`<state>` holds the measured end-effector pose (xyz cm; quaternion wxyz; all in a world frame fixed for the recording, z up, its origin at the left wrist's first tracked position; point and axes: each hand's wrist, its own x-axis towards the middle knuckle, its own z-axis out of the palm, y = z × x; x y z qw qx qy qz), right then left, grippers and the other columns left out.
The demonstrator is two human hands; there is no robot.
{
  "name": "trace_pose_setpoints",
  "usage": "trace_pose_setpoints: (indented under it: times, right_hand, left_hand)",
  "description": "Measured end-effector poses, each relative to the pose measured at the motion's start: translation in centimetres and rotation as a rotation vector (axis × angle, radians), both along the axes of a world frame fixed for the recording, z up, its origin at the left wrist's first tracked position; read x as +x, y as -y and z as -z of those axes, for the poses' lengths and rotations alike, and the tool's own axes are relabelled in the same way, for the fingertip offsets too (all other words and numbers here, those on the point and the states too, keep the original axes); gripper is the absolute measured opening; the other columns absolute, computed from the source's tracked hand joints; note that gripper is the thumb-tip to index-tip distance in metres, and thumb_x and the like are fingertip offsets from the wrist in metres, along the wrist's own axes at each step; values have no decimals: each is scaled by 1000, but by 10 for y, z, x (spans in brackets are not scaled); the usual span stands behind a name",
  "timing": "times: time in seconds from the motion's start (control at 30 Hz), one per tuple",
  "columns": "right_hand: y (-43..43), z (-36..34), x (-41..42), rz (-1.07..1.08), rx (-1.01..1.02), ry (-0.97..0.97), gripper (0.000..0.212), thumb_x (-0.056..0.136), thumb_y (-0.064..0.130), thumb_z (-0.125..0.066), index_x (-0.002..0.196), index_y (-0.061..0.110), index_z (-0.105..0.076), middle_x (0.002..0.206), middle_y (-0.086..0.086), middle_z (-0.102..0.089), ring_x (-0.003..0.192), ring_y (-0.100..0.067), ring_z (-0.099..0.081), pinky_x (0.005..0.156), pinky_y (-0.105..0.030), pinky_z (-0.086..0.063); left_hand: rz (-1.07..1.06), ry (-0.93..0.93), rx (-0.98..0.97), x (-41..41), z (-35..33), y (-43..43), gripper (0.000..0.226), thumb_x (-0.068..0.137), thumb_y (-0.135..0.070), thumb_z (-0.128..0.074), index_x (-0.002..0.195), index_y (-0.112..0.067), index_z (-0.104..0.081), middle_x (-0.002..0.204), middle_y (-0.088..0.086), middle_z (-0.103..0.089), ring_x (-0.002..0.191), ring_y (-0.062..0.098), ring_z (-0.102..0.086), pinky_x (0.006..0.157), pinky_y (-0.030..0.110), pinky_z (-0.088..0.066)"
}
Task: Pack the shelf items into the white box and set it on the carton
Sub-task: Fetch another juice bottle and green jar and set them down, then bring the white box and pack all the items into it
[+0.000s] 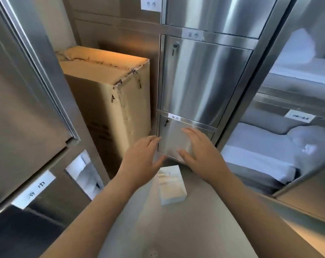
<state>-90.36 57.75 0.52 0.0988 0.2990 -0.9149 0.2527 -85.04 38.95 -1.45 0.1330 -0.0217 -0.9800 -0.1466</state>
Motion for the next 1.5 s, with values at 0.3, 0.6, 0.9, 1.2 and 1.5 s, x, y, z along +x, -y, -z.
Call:
trace_pose_setpoints:
  times: [0.3,0.6,0.9,1.2,1.5]
  right_hand:
    - [-28,123,-106,120,83,242,59,92,49,-45,142,19,-36,148,2,-36,136,-14,-29,108,-24,-21]
    - [-49,279,-179,34,195,422,58,92,41,-51,141,13,-39,151,-4,-31,139,-19,-27,112,-32,-25]
    - [-70,461,-222,-76,330,454,62,89,36,-59,140,9,-38,151,-13,-29,137,-32,-29,110,-43,-29]
    - [-77,632,-233,-98,457,509,65,90,42,-54,145,14,-32,153,-11,-26,141,-30,-23,111,-49,-30]
    - [-70,798,-247,-169,567,499,68,90,40,-55,146,12,-29,154,-11,-23,141,-28,-23,112,-37,-24]
  left_hand:
    - [77,274,-26,-108,125,-2,58,92,-47,-44,141,-17,-35,142,-2,-41,129,17,-38,104,33,-33]
    - [56,531,-25,-152,271,-14,61,95,-45,-39,147,-17,-24,153,1,-24,140,18,-22,112,32,-19]
    - [109,644,-32,-186,443,-26,63,95,-39,-43,148,-14,-20,156,6,-17,142,25,-16,112,37,-16]
    - [244,683,-138,-210,626,-35,67,98,-41,-29,149,-17,7,158,3,1,144,19,-2,116,32,0]
    - [343,693,-238,-222,784,-35,69,99,-38,-27,146,-14,18,158,6,3,144,22,7,115,33,9]
